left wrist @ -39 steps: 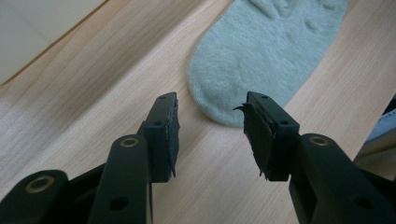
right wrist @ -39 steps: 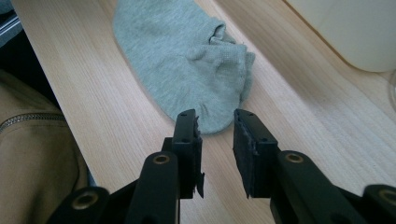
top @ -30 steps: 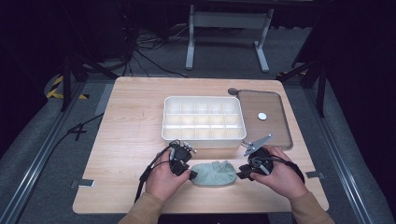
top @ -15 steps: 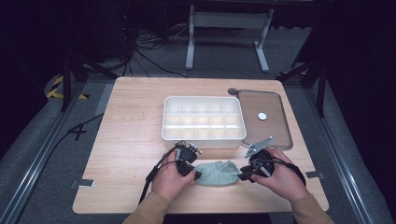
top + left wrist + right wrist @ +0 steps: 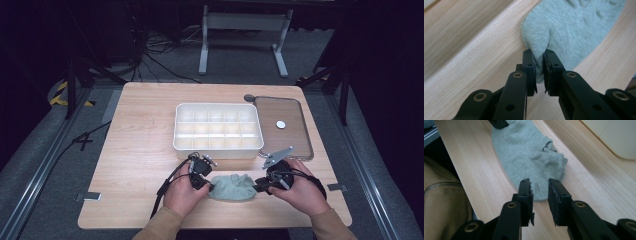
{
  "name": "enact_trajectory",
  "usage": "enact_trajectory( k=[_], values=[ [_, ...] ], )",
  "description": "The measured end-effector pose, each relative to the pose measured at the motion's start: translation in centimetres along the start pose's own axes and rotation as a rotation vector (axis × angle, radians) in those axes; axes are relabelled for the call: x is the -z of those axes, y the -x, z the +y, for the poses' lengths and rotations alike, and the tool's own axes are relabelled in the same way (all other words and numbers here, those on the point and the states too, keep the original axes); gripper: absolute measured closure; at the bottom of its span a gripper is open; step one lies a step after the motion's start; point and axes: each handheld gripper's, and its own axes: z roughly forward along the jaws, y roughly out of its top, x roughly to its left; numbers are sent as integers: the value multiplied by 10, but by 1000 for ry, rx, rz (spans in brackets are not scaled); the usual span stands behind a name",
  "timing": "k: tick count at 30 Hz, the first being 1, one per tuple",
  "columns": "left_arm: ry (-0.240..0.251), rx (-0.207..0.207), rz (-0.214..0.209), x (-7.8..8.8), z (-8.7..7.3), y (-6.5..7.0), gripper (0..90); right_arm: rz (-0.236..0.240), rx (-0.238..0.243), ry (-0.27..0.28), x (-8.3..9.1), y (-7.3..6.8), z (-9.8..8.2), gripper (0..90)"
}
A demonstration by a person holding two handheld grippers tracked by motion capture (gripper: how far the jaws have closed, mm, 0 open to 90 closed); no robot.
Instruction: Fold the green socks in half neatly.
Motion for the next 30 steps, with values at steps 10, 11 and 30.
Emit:
enact_trajectory(
  k=[10, 11, 30],
  values=[
    [-52, 17, 15, 19, -10, -8, 808, 14, 82, 26, -36, -19, 13, 896],
    [-57, 21, 19, 19, -11, -8, 808, 14, 83, 28, -41, -21, 14, 896],
    [-69, 24, 26, 26, -12, -11, 805, -47, 142, -29, -61, -23, 11, 897]
  ],
)
